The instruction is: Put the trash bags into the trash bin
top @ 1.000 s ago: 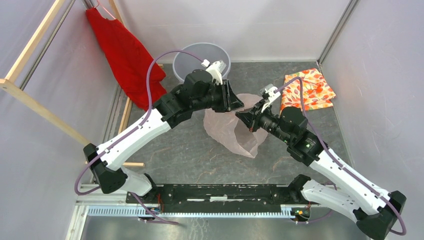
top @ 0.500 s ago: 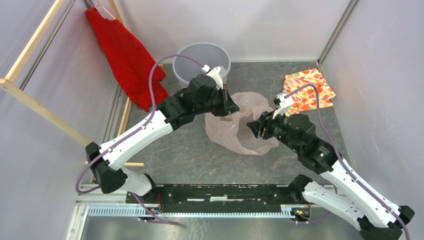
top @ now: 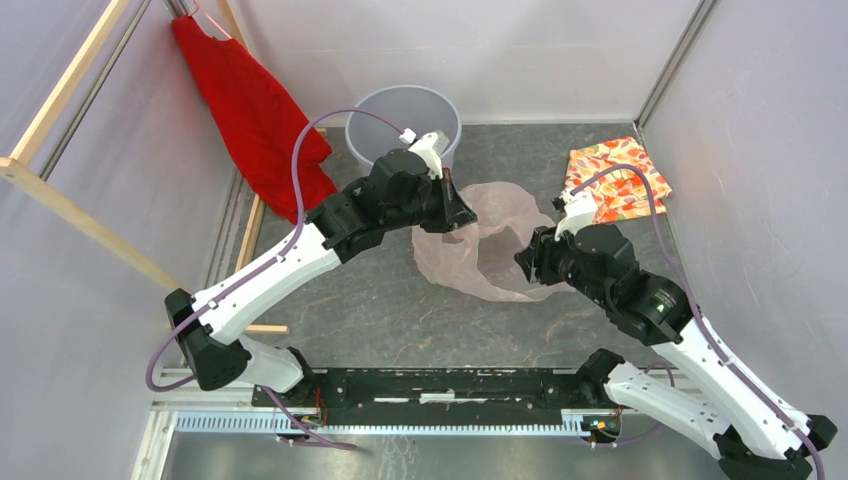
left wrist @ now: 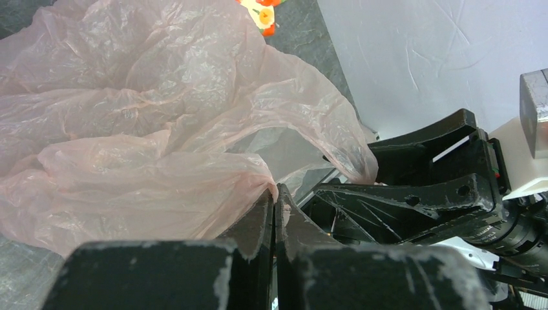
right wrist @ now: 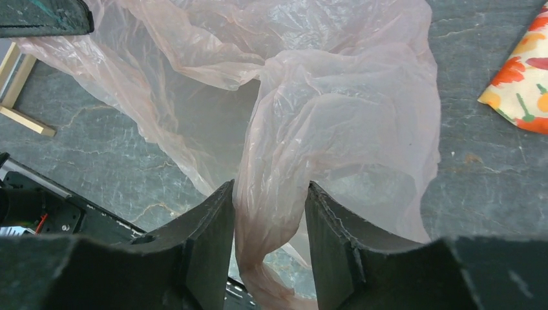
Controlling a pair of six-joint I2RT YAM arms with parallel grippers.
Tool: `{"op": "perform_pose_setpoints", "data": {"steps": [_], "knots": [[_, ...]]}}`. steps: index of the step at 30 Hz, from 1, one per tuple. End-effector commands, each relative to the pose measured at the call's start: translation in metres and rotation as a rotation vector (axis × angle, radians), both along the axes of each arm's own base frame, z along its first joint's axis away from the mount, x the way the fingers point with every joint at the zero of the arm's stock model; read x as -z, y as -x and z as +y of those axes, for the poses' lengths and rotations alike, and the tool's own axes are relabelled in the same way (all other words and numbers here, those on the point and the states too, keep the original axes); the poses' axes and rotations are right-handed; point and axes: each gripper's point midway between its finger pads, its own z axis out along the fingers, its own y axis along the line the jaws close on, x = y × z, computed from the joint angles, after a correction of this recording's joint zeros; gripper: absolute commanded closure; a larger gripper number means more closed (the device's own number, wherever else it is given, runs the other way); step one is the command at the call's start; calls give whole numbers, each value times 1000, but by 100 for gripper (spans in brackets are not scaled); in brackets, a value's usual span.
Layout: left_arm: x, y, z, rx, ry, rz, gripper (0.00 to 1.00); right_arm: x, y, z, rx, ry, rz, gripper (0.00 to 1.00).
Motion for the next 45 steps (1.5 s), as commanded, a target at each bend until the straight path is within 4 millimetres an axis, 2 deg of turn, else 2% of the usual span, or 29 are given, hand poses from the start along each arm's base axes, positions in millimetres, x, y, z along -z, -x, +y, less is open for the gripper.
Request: {"op": "perform_pose_setpoints", "data": {"steps": [1,9,18,23,29,33,34,35,37,39,40,42,43,44,45], "knots": [[-17,5,5,19,15,-61,98,-16,6,-13,18,23,-21,50],[-16,6,5,20,15,-60,98,-12,13,-18,7,53,4,50],[-16,8,3,26,15,-60,98,20,20,-23,-47,174,81,46],[-17,8,3,26,16,-60,98,35,24,-18,-99,210,116,39],[-16,8,1,29,11,-59,98,52,32,-12,-164,219,155,37],[-15,8,1,25,5,-59,98,56,36,-16,-159,227,164,47],[-14,8,1,25,2,-59,98,55,37,-17,-160,228,164,53],[-13,7,1,25,0,-57,98,52,36,-18,-157,229,161,63],[-7,5,-6,40,-4,-47,98,37,27,-20,-106,221,128,82],[-9,-2,-22,68,9,-56,98,1,4,-22,-3,201,53,93],[-15,-9,-33,80,12,-73,98,-25,-14,-23,65,193,-10,97],[-34,-31,-55,92,5,-139,98,-88,-56,-44,285,219,-162,100],[-55,-44,-66,94,14,-195,98,-116,-78,-51,363,233,-202,100],[-78,-56,-78,99,27,-253,98,-155,-94,-63,433,206,-255,100],[-105,-65,-89,110,57,-309,98,-203,-110,-65,468,153,-326,100]]}}
